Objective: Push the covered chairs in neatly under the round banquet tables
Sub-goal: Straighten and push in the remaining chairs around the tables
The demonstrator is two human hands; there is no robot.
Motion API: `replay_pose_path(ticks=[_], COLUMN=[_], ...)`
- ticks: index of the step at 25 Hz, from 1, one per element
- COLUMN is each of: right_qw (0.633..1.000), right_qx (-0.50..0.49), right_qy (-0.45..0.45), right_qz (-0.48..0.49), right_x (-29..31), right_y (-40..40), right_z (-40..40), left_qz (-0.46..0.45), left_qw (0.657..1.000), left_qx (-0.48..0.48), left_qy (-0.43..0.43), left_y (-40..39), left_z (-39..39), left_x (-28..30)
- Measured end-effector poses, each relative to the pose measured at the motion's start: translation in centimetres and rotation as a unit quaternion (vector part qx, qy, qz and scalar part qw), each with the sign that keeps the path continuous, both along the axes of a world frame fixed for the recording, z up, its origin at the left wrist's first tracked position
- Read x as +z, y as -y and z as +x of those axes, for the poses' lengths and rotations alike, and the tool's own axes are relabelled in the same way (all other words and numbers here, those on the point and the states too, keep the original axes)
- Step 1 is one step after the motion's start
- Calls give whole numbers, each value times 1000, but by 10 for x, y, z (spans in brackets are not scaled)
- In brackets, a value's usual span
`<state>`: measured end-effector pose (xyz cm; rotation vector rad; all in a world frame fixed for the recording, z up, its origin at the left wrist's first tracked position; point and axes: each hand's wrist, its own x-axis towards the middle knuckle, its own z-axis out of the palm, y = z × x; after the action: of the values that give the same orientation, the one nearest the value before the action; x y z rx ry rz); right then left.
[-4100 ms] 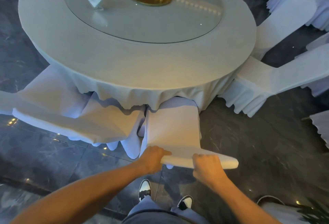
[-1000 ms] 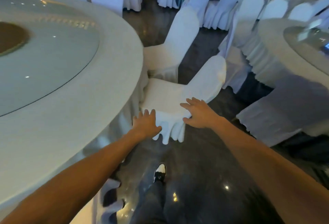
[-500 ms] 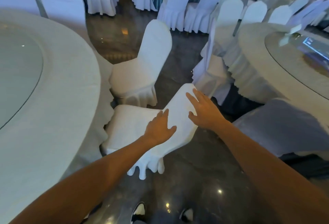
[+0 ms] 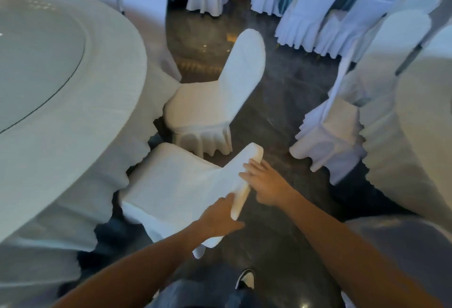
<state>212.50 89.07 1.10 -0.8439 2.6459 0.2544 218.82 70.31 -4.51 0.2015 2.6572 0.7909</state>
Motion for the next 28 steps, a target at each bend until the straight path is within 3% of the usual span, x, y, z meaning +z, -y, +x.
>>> replay_pose_path(ticks=[1, 2, 4, 11, 18, 24, 28], right_qw=[999, 998, 995, 971, 958, 942, 931], right_qx=[34, 58, 81, 198, 266, 316, 337], right_qy=[-6, -12, 1, 73, 76, 94, 106], right_qz=[-20, -36, -58, -108, -79, -60, -91], right_x=[-7, -13, -21, -42, -40, -43, -39], right_y=[-6, -7, -6, -17, -24, -11, 11], right_z=[-10, -17, -35, -92, -181, -251, -280], left_qz=[21, 25, -13, -53, -96, -102, -89], left_qw=[992, 987, 991, 980, 979, 954, 911], left_qx=[-6, 8, 45, 126, 172, 276, 401], left_qy=[127, 159, 123, 141, 56, 53, 34], left_y=[-13, -16, -24, -47, -75, -92, -92], left_z=[-3, -2, 1, -17, -82, -133, -156], left_x=[-4, -5, -14, -17, -30, -28, -23])
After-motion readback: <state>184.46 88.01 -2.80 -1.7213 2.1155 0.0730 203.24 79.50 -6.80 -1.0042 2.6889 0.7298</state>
